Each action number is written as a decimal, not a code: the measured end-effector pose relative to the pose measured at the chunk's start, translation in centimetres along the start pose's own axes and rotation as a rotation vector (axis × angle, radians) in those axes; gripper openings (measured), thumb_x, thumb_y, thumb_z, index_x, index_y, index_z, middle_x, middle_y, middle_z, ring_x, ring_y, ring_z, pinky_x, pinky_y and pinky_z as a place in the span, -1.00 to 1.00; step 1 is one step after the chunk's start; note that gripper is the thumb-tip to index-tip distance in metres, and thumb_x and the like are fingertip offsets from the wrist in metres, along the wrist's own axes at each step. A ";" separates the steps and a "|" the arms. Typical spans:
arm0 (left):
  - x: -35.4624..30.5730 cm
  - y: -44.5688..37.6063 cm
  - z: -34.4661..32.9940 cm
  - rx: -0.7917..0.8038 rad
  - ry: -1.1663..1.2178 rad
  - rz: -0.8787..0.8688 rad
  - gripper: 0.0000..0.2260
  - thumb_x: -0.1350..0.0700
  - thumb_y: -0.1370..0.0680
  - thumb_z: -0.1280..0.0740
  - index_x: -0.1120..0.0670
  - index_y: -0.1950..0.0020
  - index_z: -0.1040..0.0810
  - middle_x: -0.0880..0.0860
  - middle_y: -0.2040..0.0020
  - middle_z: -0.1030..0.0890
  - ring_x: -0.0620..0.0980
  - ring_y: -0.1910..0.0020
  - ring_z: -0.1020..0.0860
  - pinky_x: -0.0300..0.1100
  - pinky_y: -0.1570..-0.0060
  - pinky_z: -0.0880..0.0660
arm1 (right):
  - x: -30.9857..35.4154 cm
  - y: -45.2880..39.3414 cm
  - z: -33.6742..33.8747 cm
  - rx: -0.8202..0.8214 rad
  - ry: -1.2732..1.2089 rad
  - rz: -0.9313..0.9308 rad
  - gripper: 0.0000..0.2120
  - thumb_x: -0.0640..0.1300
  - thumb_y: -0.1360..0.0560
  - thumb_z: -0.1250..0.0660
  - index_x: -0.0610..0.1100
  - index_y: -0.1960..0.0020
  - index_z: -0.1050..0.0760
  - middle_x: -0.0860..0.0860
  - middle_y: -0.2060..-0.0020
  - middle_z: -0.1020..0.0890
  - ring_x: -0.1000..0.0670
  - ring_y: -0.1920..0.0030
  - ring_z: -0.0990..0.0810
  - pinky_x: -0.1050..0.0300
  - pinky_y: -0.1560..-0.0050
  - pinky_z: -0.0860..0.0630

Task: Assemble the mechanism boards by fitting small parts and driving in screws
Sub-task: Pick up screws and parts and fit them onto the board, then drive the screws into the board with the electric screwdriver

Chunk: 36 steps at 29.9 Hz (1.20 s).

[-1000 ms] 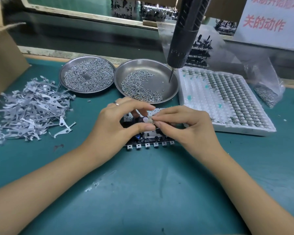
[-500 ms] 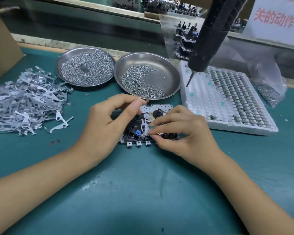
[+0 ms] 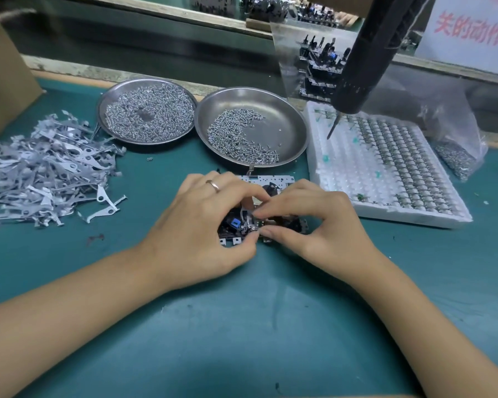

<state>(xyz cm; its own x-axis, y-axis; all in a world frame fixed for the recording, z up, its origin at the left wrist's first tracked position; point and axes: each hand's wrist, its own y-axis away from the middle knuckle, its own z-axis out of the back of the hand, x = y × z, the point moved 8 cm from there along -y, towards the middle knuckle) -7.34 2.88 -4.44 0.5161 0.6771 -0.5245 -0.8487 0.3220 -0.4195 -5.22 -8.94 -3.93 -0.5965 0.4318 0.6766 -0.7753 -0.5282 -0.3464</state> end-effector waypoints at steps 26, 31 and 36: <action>1.4 -0.2 0.2 -0.091 0.174 0.061 -0.78 -0.15 -0.27 -0.35 -0.12 0.18 -0.66 -0.33 0.23 -0.54 -0.27 0.07 -0.44 -0.41 -0.09 -0.26 | 4.2 -9.1 9.9 -0.705 -0.179 -0.047 -0.24 -0.11 -0.45 -0.43 -0.05 -0.49 -0.06 0.07 0.04 -0.56 0.18 0.06 -0.56 0.28 -0.04 -0.51; 1.5 -0.4 0.2 -0.087 0.196 0.086 -0.82 -0.04 -0.24 -0.47 -0.12 0.18 -0.68 -0.25 0.25 -0.59 -0.26 0.07 -0.45 -0.39 -0.09 -0.26 | 4.8 -9.4 8.4 -0.701 -0.357 -0.027 -0.48 -0.23 -0.51 -0.34 -0.06 -0.37 -0.19 -0.02 0.18 -0.53 -0.11 0.17 -0.58 0.03 0.12 -0.58; 1.5 -0.4 0.2 -0.071 0.200 0.111 -0.81 0.01 -0.25 -0.46 -0.07 0.16 -0.70 -0.17 0.26 -0.63 -0.19 0.12 -0.45 -0.30 -0.11 -0.28 | 5.2 -6.8 6.5 -0.628 -0.613 0.060 -0.84 -0.25 -0.50 -0.32 -0.15 0.06 -0.33 -0.06 0.44 -0.46 -0.08 0.53 -0.43 0.11 0.46 -0.43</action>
<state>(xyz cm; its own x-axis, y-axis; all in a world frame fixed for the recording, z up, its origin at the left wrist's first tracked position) -6.29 3.87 -4.94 0.4387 0.5592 -0.7034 -0.8949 0.2008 -0.3985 -1.71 -7.86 6.22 -0.5634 -0.1478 0.8128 -0.8246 0.0406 -0.5642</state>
